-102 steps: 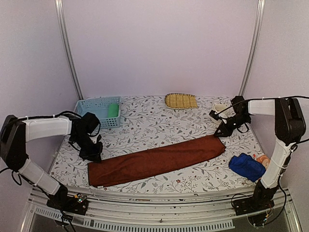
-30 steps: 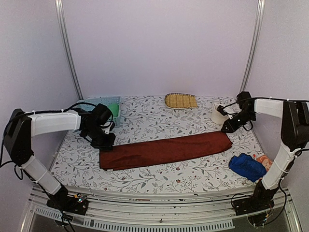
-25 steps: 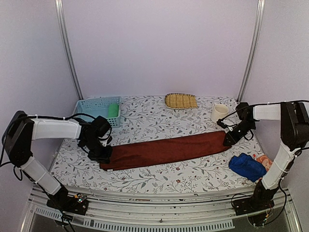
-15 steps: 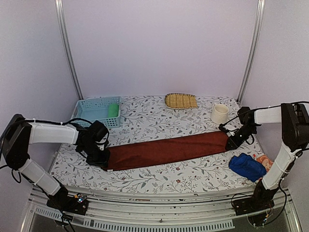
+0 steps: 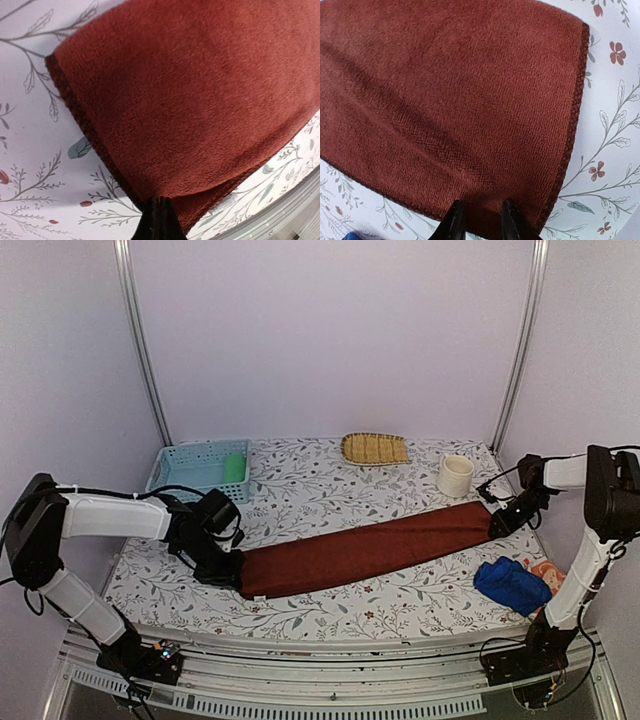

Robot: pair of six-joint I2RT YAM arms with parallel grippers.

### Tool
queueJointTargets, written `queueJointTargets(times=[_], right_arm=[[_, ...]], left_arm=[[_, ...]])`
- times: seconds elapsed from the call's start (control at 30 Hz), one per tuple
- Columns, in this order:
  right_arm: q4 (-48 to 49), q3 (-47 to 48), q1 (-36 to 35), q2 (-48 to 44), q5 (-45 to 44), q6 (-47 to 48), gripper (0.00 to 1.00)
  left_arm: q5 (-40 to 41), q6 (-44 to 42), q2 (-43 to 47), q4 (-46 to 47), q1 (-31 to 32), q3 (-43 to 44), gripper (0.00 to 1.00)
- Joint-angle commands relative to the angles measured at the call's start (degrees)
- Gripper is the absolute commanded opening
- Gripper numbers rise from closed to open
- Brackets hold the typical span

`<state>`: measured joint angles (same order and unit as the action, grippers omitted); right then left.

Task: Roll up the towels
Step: Smooth out the towel at the center of the board, then pick up the towel from the center of the board.

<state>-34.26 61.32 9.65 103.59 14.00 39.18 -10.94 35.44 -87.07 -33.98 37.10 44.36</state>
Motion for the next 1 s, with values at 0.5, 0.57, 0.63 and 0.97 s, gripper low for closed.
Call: queueJointTargets(times=[0.5,0.57,0.63,0.97], right_arm=[[-11.56,20.80,0.46,8.55,-2.31,-10.56,0.36],[-11.49,21.57,0.32,10.36,-2.97,-10.99,0.36],[-11.45,21.78,0.34,11.41,-3.25,-11.38,0.36],[-9.71,16.61,-1.93,12.73,-8.75,-10.19,0.36]], left_arm=[[-3.74,-4.60,6.97,-2.72,0.81,5.14,0.02],[-2.87,-4.64,6.97,-2.47,0.86,5.00,0.02],[-2.56,-4.88,6.78,-2.13,0.92,4.88,0.03],[-0.87,-6.00,5.45,-2.07,0.82,5.21,0.03]])
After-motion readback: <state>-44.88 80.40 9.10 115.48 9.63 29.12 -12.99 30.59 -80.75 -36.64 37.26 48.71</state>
